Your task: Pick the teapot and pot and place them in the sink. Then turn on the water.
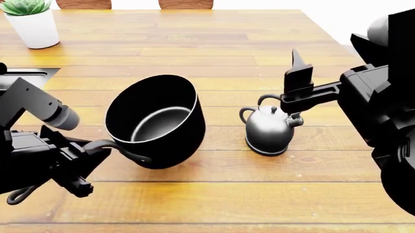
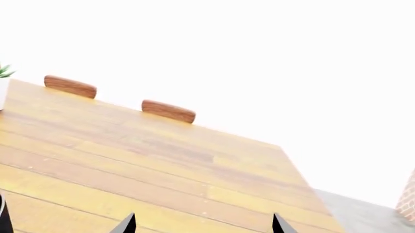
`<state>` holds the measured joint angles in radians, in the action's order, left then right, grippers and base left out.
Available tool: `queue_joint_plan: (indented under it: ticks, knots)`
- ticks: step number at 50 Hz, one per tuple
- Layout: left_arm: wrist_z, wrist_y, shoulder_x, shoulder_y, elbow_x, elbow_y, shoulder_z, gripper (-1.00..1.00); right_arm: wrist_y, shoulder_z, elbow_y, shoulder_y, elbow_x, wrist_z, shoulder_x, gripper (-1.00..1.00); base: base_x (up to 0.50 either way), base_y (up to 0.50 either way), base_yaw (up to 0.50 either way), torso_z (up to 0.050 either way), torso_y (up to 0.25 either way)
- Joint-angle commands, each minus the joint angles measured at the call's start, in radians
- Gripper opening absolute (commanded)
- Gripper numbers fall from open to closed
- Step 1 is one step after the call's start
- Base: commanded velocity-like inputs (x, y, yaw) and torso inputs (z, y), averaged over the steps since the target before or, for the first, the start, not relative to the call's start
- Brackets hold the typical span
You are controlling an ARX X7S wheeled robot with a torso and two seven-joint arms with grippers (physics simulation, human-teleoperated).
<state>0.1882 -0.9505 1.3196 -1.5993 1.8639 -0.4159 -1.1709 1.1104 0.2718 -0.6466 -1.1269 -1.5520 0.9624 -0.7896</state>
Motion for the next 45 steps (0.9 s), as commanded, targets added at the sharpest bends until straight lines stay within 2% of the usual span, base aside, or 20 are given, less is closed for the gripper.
queue_joint_plan:
  ticks: [1, 8, 14, 17, 18, 20, 27, 37, 41, 45]
  knots:
    - [0.007, 0.032, -0.009, -0.157, -0.002, -0.014, 0.109, -1.0, 0.01, -0.003, 0.003, -0.04, -0.052, 0.037, -0.02, 1.0, 0.0, 0.0, 0.0, 0.0, 0.0]
    - [0.038, 0.022, -0.057, -0.213, 0.005, -0.011, 0.141, -1.0, 0.009, 0.0, -0.001, -0.047, -0.069, 0.051, -0.023, 1.0, 0.0, 0.0, 0.0, 0.0, 0.003]
    - [0.137, 0.046, -0.109, -0.24, -0.015, 0.001, 0.152, -1.0, 0.009, -0.003, -0.008, -0.066, -0.116, 0.079, -0.039, 1.0, 0.0, 0.0, 0.0, 0.003, 0.002]
    - [0.253, -0.009, -0.142, -0.264, -0.007, 0.017, 0.124, -1.0, 0.005, -0.006, -0.017, -0.061, -0.129, 0.089, -0.046, 1.0, 0.0, 0.0, 0.0, 0.0, 0.003]
    - [0.339, -0.026, -0.157, -0.271, 0.032, 0.043, 0.103, -1.0, 0.003, -0.007, -0.021, -0.056, -0.131, 0.09, -0.048, 1.0, 0.0, 0.0, 0.0, 0.0, 0.0]
    - [0.426, -0.04, -0.174, -0.28, 0.072, 0.06, 0.084, -1.0, -0.001, -0.01, -0.025, -0.049, -0.133, 0.091, -0.053, 1.0, 0.0, 0.0, 0.0, 0.0, 0.0]
    - [0.572, -0.052, -0.215, -0.328, 0.139, 0.092, 0.073, -1.0, -0.011, -0.018, -0.027, -0.033, -0.127, 0.082, -0.062, 1.0, 0.0, 0.0, 0.0, 0.0, 0.003]
    - [0.645, -0.043, -0.24, -0.356, 0.17, 0.073, 0.079, -1.0, 0.008, -0.002, -0.005, -0.047, -0.111, 0.019, -0.066, 1.0, 0.0, 0.0, 0.0, 0.001, 0.002]
    - [0.641, -0.043, -0.243, -0.359, 0.173, 0.068, 0.084, -1.0, 0.05, 0.032, 0.016, -0.078, -0.058, -0.084, -0.059, 1.0, 0.0, 0.0, 0.0, 0.0, 0.003]
    - [0.632, -0.042, -0.24, -0.362, 0.147, 0.071, 0.091, -1.0, 0.07, 0.068, 0.053, -0.098, 0.047, -0.253, -0.051, 1.0, 0.0, 0.0, 0.0, 0.003, 0.003]
